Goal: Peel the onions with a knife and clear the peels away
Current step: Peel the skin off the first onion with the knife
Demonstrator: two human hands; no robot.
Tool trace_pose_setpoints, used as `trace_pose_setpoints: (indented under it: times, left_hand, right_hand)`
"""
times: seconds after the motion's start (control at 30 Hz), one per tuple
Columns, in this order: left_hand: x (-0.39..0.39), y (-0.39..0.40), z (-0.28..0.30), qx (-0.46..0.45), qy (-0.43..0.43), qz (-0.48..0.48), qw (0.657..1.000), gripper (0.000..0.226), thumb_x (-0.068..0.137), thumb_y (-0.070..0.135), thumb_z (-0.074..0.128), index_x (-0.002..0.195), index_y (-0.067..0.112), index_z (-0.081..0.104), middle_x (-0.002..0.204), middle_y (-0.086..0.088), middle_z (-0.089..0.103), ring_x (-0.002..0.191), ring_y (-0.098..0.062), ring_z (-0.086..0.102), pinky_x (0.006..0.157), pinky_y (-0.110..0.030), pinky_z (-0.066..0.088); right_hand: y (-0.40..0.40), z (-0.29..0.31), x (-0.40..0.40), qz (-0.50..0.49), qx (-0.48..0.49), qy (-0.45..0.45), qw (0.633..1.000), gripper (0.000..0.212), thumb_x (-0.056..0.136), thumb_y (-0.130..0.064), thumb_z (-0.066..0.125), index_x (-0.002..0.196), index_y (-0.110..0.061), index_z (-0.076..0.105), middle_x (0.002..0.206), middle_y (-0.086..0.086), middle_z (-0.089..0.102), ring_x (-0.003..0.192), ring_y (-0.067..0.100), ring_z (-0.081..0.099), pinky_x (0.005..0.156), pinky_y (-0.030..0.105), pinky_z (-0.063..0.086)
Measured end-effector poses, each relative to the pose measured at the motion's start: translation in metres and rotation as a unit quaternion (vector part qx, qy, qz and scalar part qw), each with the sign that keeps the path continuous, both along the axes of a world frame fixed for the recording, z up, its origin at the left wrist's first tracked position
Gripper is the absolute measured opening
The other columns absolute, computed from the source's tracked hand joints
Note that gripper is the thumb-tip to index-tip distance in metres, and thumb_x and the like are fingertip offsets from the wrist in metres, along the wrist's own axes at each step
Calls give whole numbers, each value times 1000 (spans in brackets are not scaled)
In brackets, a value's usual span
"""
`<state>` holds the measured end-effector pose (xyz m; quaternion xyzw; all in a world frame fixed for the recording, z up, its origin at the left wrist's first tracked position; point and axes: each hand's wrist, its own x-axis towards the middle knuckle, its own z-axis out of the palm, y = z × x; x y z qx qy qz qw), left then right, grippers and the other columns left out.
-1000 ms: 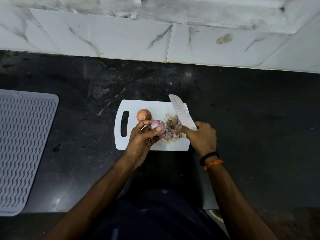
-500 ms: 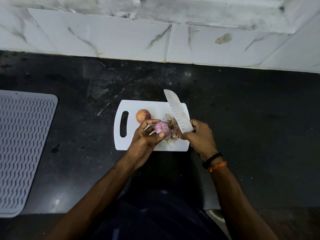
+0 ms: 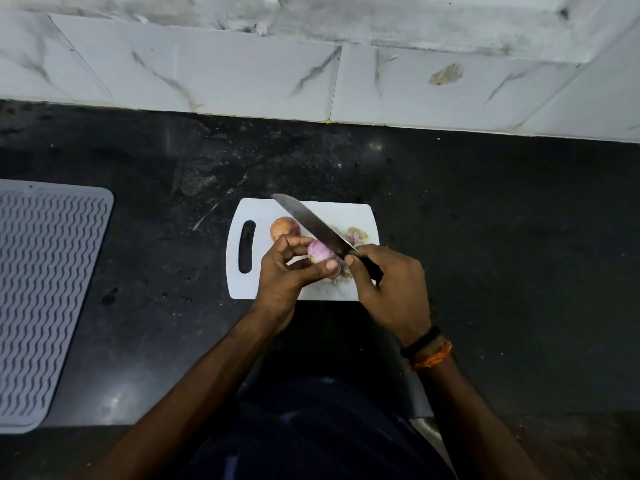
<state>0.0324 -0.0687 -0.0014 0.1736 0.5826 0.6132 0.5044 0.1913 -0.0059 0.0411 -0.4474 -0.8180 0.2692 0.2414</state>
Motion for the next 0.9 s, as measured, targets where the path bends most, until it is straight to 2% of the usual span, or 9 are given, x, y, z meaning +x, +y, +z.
trace_pose_setpoints:
  times: [0.13, 0.23, 0.37, 0.43, 0.5, 0.6, 0.7, 0.83, 0.9]
  left_hand:
    - [-4, -1, -4, -1, 6, 14, 1000, 50, 63, 2, 91, 102, -7, 60, 102, -19, 72, 100, -39, 70, 88, -49, 58]
    - [-4, -3, -4, 11, 3, 3, 1000, 42, 72, -3, 83, 106, -8, 59, 106, -22, 71, 99, -37, 71, 88, -48, 58]
    - [-4, -2, -5, 27, -2, 3, 1000, 38, 75, -4, 82, 105, -6, 59, 114, -20, 70, 105, -39, 69, 94, -62, 53]
    - [-5, -1, -5, 22, 16, 11, 1000, 39, 71, 1, 85, 103, 1, 63, 117, -11, 70, 109, -39, 67, 96, -66, 50]
    - [-6, -2, -4, 25, 29, 23, 999, 38, 67, 6, 89, 97, 18, 68, 123, -2, 69, 114, -37, 65, 97, -65, 50]
    - [-6, -5, -2, 37, 21, 30, 999, 41, 61, 16, 91, 93, 26, 68, 125, -5, 66, 115, -42, 64, 96, -66, 50]
    - [-5, -5, 0, 54, 5, 31, 998, 44, 60, 14, 90, 97, 21, 67, 124, -3, 66, 117, -43, 62, 96, -68, 49]
    - [-5, -5, 1, 65, -14, 36, 997, 53, 63, 9, 88, 109, 5, 60, 122, 4, 69, 121, -39, 61, 99, -69, 46]
    - [-3, -5, 1, 73, -39, 31, 996, 48, 69, -1, 82, 110, 3, 59, 118, 4, 70, 118, -34, 64, 102, -68, 45]
  right_hand:
    - [-3, -2, -3, 12, 4, -23, 1000, 19, 95, -31, 60, 86, -18, 71, 74, -16, 58, 63, -2, 46, 61, 9, 31]
    - [-3, -1, -6, -4, -11, -3, 1000, 14, 93, -25, 64, 82, -19, 71, 70, -17, 58, 61, 1, 51, 58, 17, 39]
    - [-3, -2, -9, -29, -50, 12, 998, 13, 92, -24, 66, 81, -20, 73, 68, -17, 62, 61, 3, 57, 58, 20, 42]
    - [-3, -4, -11, -45, -57, 9, 997, 15, 91, -26, 65, 81, -19, 73, 70, -13, 67, 61, 5, 60, 58, 25, 46]
    - [-2, -5, -11, -62, -47, -10, 997, 17, 90, -28, 63, 81, -17, 73, 70, -8, 70, 61, 10, 61, 58, 30, 50]
    - [3, -9, -7, -75, -30, -92, 992, 21, 89, -29, 60, 73, -15, 65, 65, -2, 65, 57, 18, 58, 55, 36, 51]
    - [6, -11, -4, -98, -14, -128, 987, 22, 88, -29, 58, 72, -15, 61, 65, -1, 63, 57, 21, 57, 54, 37, 50]
    - [5, -4, -7, -123, -12, -70, 990, 21, 90, -32, 59, 83, -17, 72, 72, -1, 68, 61, 16, 59, 58, 28, 47]
    - [4, 0, -9, -141, -39, -42, 988, 27, 88, -39, 58, 93, -19, 76, 78, -2, 72, 67, 15, 63, 62, 27, 48]
